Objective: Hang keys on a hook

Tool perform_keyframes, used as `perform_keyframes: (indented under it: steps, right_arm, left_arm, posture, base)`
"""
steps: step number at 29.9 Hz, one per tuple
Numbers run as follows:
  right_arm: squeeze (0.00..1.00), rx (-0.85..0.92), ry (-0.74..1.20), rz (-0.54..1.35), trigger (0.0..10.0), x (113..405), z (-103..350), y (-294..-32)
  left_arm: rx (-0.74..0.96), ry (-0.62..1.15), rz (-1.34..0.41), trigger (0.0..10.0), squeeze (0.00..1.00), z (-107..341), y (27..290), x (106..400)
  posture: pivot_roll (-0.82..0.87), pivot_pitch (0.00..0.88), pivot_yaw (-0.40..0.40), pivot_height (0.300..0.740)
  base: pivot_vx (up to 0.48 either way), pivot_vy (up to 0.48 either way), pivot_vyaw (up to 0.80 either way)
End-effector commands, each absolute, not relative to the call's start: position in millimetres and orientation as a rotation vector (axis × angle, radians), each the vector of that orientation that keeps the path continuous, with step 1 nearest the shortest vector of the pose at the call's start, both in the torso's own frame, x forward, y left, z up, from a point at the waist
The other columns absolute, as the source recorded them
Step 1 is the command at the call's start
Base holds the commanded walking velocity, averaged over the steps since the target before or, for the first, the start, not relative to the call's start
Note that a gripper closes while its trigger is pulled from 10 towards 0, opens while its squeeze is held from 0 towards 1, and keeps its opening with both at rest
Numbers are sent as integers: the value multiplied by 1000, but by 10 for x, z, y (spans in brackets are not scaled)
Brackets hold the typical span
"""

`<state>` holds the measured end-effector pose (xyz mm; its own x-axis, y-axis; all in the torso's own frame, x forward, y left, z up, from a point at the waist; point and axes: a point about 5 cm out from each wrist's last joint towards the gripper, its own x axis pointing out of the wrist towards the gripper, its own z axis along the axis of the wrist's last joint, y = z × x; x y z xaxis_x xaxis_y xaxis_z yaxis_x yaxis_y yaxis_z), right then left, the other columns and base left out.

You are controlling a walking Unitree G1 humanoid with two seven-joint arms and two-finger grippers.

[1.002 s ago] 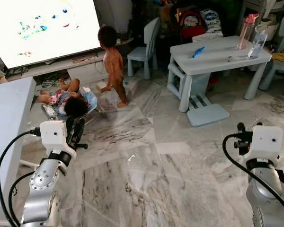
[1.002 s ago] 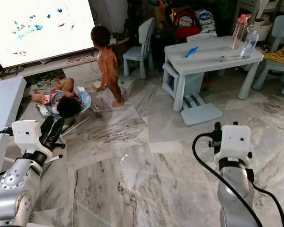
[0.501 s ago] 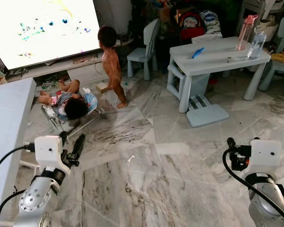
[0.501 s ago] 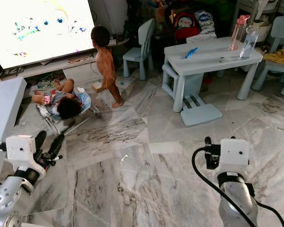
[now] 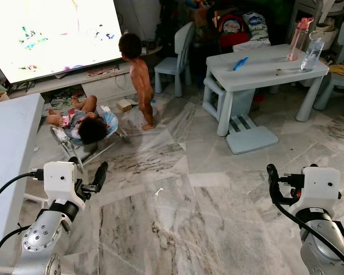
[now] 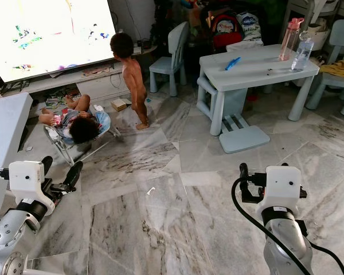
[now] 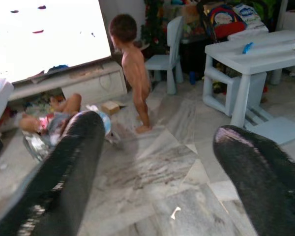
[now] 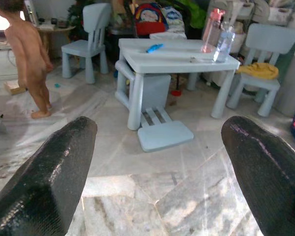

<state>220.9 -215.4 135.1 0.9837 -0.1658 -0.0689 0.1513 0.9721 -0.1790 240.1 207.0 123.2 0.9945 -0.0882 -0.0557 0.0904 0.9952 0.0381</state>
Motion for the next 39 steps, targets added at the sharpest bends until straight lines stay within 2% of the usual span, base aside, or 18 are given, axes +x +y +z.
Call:
perform_keyframes:
  steps: [1,2,3,29,30,39]
  right_arm:
    - [1000,-186,50,-139,10000,2239,1428,-2101]
    - [1000,-203,42,-134,10000,2251,1444,-2089]
    - [1000,-197,36,-129,10000,2267,1452,-2068]
    - [1000,-158,45,-139,10000,2323,1436,-2038]
    - [0,-142,46,-147,10000,2325,1439,-2046]
    - [0,-128,23,-134,10000,2356,1487,-2040]
  left_arm:
    - [72,44,-95,10000,275,1298,2061,2419]
    - [65,42,-101,10000,275,1308,2051,2429]
    - [53,42,-103,10000,0,1310,2044,2441]
    - [-4,116,-71,10000,0,1247,1970,2477]
    - [11,113,-69,10000,0,1244,1974,2484]
    - [27,116,-79,10000,0,1252,1960,2530]
  posture:
    - [-48,0,101,740]
    - [-47,0,101,740]
    - [-48,0,101,740]
    - [-52,0,96,740]
    - [-52,0,96,740]
    - [-59,0,101,740]
  base:
    - [0,0,469]
    - [0,0,469]
    - [0,0,769]
    - [0,0,786]
    - [0,0,0]
    - [0,217,0]
